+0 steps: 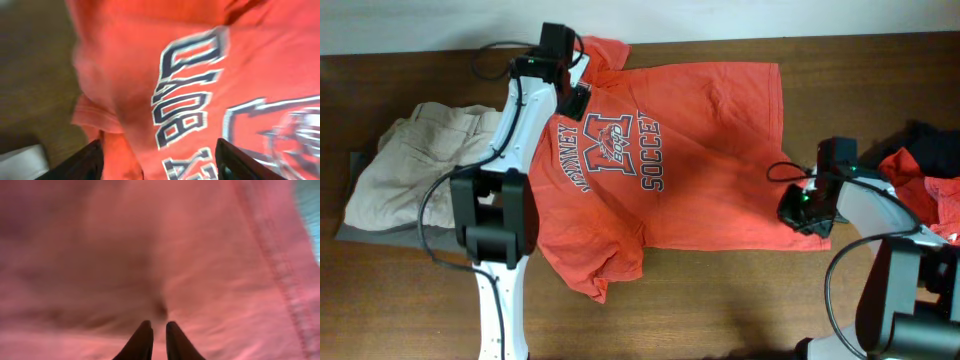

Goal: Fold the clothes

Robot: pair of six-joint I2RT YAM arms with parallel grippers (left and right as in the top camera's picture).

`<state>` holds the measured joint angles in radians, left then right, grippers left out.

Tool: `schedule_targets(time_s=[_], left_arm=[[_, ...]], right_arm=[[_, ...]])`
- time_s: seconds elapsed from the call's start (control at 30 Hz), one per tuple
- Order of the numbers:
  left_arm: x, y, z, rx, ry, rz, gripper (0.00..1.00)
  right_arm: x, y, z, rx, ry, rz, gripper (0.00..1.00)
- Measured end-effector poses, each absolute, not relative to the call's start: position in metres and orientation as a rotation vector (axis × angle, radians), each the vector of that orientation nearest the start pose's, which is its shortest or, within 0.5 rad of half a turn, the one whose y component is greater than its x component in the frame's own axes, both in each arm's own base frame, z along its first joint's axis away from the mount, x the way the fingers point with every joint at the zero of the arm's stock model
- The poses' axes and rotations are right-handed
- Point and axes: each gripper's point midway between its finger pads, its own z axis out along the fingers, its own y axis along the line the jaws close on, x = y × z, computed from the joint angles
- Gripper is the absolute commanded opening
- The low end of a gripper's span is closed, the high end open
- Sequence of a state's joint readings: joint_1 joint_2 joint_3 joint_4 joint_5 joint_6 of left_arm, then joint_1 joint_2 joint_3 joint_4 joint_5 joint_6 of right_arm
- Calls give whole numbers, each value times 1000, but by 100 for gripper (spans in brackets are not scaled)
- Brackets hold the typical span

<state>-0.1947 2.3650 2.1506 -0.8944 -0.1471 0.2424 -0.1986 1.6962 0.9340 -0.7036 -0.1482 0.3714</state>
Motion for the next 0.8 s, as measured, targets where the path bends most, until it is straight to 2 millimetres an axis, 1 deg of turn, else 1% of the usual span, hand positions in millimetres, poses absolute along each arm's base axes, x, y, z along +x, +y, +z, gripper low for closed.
schedule_targets(time_s=[0.07, 0.13, 0.27, 0.33, 0.4, 0.47, 0.53, 0.57, 0.6, 0.67, 0.7, 0.73, 0.8], left_arm=[[560, -89, 118, 521, 2578, 205, 81], [556, -88, 152, 497, 2531, 200, 84], [542, -84, 218, 449, 2433, 190, 85], [533, -82, 243, 438, 2399, 187, 85], [525, -81, 262, 427, 2371, 184, 86], [520, -79, 275, 421, 2352, 182, 86], [516, -79, 282, 419, 2344, 181, 86], [514, -78, 283, 419, 2346, 182, 86], [511, -78, 282, 422, 2355, 183, 86], [505, -77, 279, 429, 2380, 184, 87], [501, -76, 276, 435, 2401, 184, 87], [498, -76, 273, 441, 2418, 183, 87], [490, -78, 267, 461, 2456, 155, 83]], right_arm=[[288, -38, -3, 881, 2930, 186, 15], [290, -41, -3, 889, 2902, 171, 14], [286, -41, -5, 925, 2860, 164, 10], [276, -40, -6, 973, 2886, 154, 8], [260, -37, -5, 1021, 2933, 148, 7], [234, -30, -3, 1070, 3003, 146, 7], [204, -24, 0, 1127, 3064, 130, 7], [197, -23, 4, 1137, 3070, 128, 7], [192, -22, 13, 1147, 3043, 129, 7], [200, -26, 36, 1126, 2919, 139, 8], [205, -28, 47, 1109, 2862, 139, 10], [212, -31, 66, 1080, 2768, 144, 12], [218, -35, 91, 1039, 2648, 151, 15]])
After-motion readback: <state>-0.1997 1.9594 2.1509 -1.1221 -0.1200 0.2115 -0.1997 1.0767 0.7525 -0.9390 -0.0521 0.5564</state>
